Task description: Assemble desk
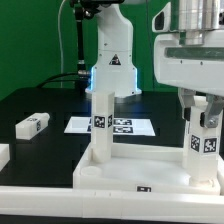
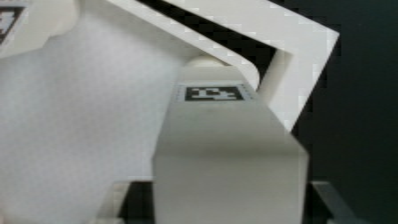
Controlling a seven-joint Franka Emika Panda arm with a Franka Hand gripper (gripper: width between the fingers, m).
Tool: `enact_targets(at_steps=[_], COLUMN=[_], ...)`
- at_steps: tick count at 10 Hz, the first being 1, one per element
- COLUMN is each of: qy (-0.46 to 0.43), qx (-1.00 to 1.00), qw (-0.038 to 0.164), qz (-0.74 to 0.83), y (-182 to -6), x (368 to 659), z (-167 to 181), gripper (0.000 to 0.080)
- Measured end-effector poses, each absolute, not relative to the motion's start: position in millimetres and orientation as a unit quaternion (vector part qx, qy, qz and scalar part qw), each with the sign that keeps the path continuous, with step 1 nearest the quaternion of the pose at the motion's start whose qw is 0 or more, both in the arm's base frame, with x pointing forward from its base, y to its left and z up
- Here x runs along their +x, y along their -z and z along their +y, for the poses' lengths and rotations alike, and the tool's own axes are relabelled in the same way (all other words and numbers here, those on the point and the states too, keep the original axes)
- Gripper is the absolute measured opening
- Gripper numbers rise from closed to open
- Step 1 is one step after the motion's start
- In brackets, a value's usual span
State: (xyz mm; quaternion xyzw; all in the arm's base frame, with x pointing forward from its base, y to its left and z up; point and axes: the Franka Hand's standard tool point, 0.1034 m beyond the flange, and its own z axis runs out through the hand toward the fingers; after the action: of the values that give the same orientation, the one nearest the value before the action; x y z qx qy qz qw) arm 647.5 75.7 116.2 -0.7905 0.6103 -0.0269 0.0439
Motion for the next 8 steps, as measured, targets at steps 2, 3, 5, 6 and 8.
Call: enact_targets(at_steps=[2, 3, 5, 6, 8], qy=[0.025, 0.026, 0.020, 0.022, 0.026], qx=[-0.772, -0.780, -0.800, -0.820, -0.876], qw=[0.046, 0.045, 0.038, 0.037, 0.034], qz=[0.633, 0.623, 0.598, 0.571, 0.480], y=[-116.2, -116.1, -117.0, -117.9, -118.4], x=[647.4, 647.2, 645.1, 645.6, 645.3], z=[77.6, 77.9, 82.8, 83.4, 86.7], gripper=[0.0362, 0.0362, 0.0549, 0.0628, 0.0643])
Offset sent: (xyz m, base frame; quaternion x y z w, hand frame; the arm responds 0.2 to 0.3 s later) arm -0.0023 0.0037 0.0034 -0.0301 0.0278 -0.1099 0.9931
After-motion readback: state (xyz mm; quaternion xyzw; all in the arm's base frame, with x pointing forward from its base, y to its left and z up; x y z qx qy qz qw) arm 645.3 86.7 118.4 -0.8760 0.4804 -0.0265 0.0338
